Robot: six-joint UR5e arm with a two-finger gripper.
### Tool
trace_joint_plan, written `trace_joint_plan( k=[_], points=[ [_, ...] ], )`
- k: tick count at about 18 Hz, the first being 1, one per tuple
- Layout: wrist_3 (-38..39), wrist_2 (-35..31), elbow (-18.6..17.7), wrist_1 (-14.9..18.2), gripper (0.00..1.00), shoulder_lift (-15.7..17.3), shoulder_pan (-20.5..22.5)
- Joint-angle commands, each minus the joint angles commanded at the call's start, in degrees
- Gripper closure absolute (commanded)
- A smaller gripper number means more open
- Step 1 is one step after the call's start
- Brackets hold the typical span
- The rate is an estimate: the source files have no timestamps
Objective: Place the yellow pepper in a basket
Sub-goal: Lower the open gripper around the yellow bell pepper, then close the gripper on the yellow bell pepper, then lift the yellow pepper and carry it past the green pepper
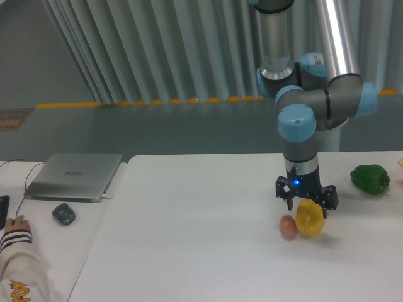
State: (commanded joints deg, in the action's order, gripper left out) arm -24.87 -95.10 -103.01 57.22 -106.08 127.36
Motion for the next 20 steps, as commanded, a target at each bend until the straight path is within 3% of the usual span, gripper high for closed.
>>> trace_joint_plan(
  k=[11,14,15,16,18,20],
  points=[
    [-0.8,-3.8,0.4,-0.4,0.00,-3.3,0.2],
    [-2.8,-4.0,0.5,-0.4,0.24,-3.7,0.1],
    [-4.0,-4.0,0.7,-0.3,0.41,-3.3,0.2],
    [-4.8,-4.0,1.0,-0.2,0.51,-3.2,0.3],
    [-5.5,-3.9,1.4,-0.2,0.60,-2.8,0.5],
    [-5.6,-3.8,3.2,0.6,0.60,-2.6,0.7]
  ],
)
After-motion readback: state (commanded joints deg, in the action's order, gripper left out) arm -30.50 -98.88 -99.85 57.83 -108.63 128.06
